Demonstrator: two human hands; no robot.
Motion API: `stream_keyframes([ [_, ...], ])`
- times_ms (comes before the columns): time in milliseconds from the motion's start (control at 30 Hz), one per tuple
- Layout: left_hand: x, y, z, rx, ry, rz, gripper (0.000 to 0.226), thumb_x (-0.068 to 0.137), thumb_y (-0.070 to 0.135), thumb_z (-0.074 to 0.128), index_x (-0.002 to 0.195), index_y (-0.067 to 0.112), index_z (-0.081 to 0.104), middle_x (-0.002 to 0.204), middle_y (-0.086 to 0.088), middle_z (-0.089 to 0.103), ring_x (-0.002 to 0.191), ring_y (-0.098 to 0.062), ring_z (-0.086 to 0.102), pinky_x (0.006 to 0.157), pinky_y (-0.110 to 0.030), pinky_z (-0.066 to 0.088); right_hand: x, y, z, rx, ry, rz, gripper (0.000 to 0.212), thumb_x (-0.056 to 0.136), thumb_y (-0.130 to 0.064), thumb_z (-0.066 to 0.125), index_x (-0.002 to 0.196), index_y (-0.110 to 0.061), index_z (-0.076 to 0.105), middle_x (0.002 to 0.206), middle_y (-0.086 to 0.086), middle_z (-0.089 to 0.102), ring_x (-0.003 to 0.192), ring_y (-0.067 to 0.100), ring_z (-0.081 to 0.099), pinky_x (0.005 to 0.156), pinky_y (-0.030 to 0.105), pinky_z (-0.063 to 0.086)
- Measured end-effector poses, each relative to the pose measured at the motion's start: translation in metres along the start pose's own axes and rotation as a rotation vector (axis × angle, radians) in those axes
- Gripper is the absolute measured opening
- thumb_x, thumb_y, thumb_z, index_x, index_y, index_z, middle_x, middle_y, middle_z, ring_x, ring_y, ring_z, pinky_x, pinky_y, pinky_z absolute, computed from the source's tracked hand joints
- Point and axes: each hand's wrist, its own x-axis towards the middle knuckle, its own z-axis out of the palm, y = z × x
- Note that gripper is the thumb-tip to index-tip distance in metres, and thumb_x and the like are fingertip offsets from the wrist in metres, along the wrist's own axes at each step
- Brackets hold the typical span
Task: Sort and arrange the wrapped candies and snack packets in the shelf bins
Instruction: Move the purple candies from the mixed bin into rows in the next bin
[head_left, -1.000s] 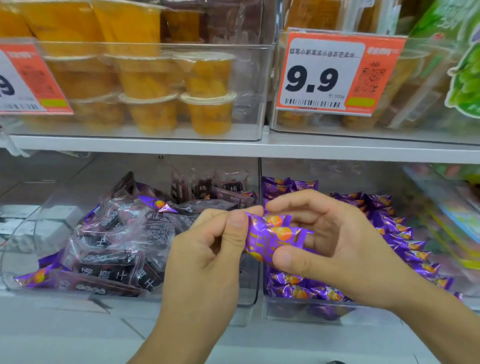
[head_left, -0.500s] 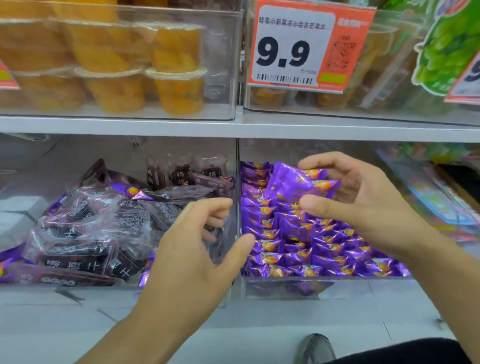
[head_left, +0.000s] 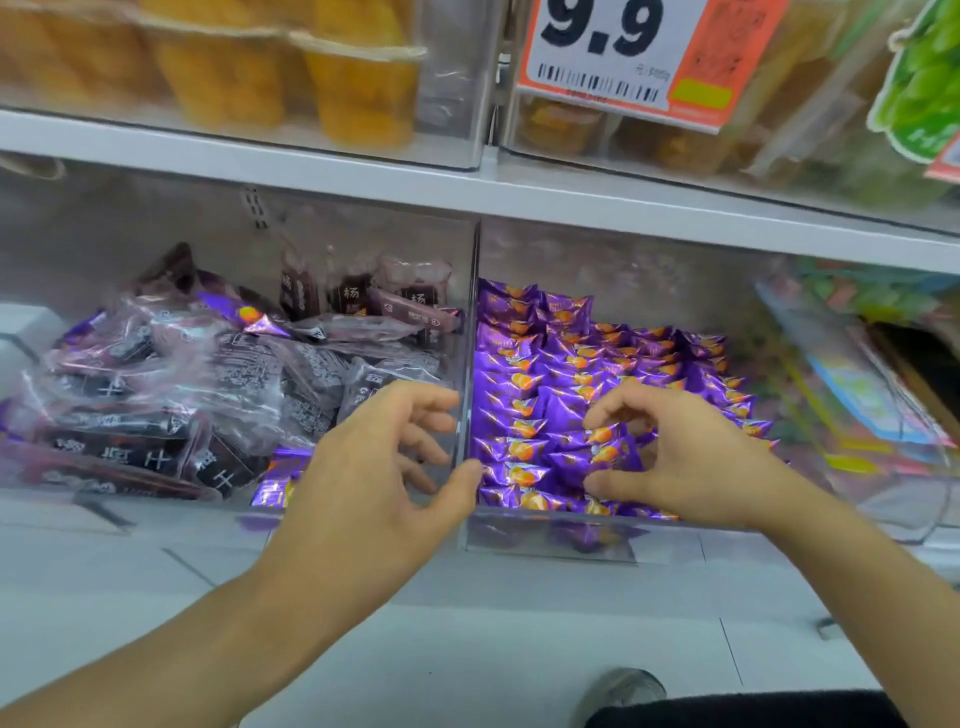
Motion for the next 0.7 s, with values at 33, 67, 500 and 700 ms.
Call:
stream_keyframes([
  [33,0.001,-0.001,0.000,0.001,-0.002,0.002,0.040,0.075,0.024,0.080,0.109,0.032,0.062,0.093,0.013,0.066,0.074,-0.013,0.065,0.069,-0.025,0.055,0.000,-0.001,0.001,-0.042,0.001,0.003,0.041,0.065,-0.038,0.090,0.096,-0.040,0.064,0.106,-0.015,0.062,0.091,0.004,0.057,0.071,0.020,0.046],
  [67,0.001,-0.001,-0.001,0.002,-0.006,0.005,0.040,0.075,0.024,0.080,0.109,0.032,0.062,0.094,0.013,0.067,0.076,-0.014,0.065,0.068,-0.025,0.055,0.000,-0.002,0.001,-0.086,0.005,-0.001,0.042,0.064,-0.039,0.090,0.097,-0.041,0.064,0.106,-0.011,0.059,0.092,0.004,0.056,0.075,0.025,0.049],
  [500,0.001,-0.001,-0.002,-0.022,-0.009,0.023,0.039,0.073,0.026,0.081,0.106,0.034,0.061,0.094,0.020,0.061,0.071,-0.009,0.063,0.060,-0.014,0.050,-0.001,-0.007,-0.003,-0.109,0.049,-0.001,0.021,0.073,-0.043,0.084,0.086,-0.034,0.070,0.083,-0.012,0.070,0.073,0.007,0.064,0.064,0.020,0.049],
  [700,0.001,-0.002,-0.002,-0.028,-0.016,0.012,0.037,0.071,0.029,0.080,0.104,0.034,0.062,0.088,0.013,0.064,0.067,-0.014,0.064,0.060,-0.021,0.053,0.007,0.002,-0.006,-0.006,0.060,0.062,0.010,0.087,-0.024,0.075,0.079,-0.029,0.073,0.073,-0.010,0.073,0.067,0.004,0.068,0.066,0.014,0.050],
])
